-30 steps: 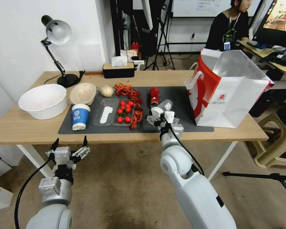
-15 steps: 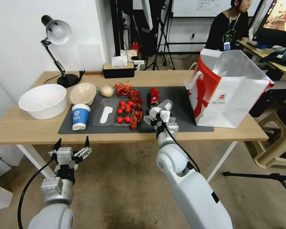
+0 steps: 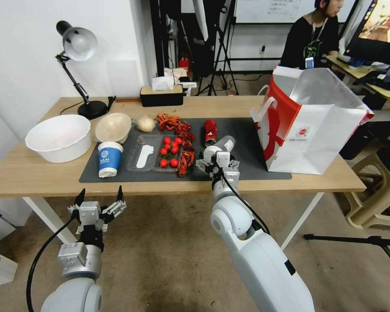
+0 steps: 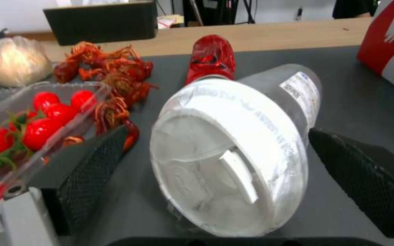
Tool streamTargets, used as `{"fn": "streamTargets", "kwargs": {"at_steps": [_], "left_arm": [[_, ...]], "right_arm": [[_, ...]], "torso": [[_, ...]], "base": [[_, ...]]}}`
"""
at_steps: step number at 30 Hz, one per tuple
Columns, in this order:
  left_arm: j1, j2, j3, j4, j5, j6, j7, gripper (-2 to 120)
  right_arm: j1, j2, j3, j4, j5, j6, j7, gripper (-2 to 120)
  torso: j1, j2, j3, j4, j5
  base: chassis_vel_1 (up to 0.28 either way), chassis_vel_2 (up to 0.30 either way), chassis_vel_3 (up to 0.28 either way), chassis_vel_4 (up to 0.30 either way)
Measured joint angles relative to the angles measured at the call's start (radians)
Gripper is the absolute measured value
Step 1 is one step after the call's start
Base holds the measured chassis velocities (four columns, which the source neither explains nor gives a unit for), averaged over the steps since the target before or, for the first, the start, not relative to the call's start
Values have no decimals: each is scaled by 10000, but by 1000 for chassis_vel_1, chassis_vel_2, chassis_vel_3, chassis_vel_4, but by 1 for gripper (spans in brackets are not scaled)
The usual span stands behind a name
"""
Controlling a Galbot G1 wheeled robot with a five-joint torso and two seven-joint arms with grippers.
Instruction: Pick up the trash from the table and place it into the takeout bag.
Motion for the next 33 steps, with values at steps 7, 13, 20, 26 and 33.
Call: {"fn": "streamTargets", "kwargs": {"at_steps": [7, 13, 20, 26, 33], "left_arm": [[-12, 6, 2, 61, 2, -61, 5, 100], [-40, 9, 5, 158, 2, -175, 14, 100], [-72, 8, 2, 258, 2, -268, 17, 100], [-89, 4, 5, 307, 14, -314, 17, 100], [-84, -21, 57, 345, 74, -370, 17, 100]], "right_arm": [[141, 11, -91, -221, -1, -5, 31, 100], [218, 50, -154, -372, -9, -2, 49, 85], [209, 74, -171, -413, -75, 2, 67, 61], [69, 35, -105, -337, -104, 44, 41, 38], [-223, -36, -13, -40, -102, 53, -30, 15]], "torso": [[0, 0, 0, 0, 0], [0, 0, 0, 1, 0], [0, 0, 0, 0, 0], [0, 0, 0, 0, 0], [0, 0, 0, 0, 1]], "base": [[0, 0, 0, 0], [0, 0, 0, 0], [0, 0, 0, 0], [0, 0, 0, 0], [0, 0, 0, 0]]}}
